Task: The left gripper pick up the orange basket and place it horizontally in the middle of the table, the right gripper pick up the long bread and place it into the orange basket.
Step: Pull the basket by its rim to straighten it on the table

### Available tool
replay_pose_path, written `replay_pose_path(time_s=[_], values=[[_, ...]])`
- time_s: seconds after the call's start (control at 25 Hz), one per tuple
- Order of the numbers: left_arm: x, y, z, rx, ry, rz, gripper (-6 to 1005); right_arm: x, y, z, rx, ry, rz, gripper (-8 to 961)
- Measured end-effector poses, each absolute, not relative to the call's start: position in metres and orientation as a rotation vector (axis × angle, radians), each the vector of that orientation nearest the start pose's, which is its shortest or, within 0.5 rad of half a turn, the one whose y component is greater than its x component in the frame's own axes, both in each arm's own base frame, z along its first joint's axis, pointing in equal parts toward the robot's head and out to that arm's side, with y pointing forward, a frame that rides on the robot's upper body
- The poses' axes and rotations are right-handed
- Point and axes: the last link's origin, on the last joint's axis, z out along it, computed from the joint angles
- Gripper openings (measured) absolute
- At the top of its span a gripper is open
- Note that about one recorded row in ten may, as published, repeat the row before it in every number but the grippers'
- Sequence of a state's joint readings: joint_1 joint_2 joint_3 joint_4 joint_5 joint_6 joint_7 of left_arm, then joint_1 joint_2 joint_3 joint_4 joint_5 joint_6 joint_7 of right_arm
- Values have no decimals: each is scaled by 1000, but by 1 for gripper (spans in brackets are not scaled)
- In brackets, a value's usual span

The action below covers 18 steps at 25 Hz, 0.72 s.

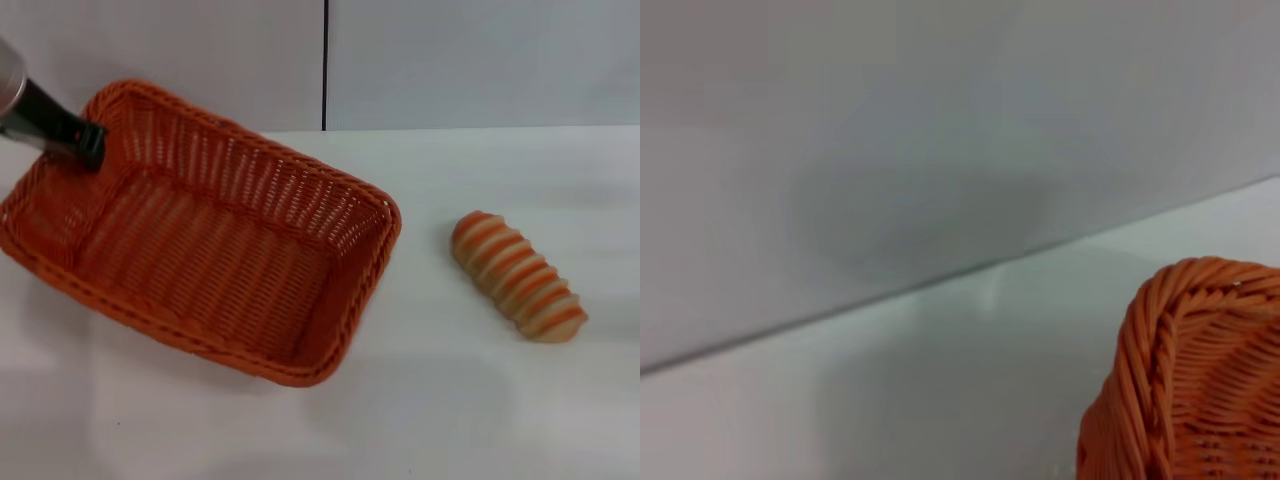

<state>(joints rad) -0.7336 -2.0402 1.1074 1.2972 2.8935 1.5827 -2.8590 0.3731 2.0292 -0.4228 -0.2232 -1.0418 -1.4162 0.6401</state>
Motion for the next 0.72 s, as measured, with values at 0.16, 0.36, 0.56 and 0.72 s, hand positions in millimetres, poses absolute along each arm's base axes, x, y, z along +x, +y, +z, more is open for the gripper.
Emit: replay_pose_path(time_s=[0.16,0.36,0.56,0.72], values=[[-208,379,75,-2038,-1332,444,143,351,321,90,-1518,478,970,523],[-221,359,69,-2042,-1367,483,137,345,324,85,-1560,464,985,527],[-222,345,63,-2096,-1391,428,126,341,324,78,-1566,471,996,530],[-222,340,61,-2118,-1406,393,126,340,321,73,-1563,475,1001,533]])
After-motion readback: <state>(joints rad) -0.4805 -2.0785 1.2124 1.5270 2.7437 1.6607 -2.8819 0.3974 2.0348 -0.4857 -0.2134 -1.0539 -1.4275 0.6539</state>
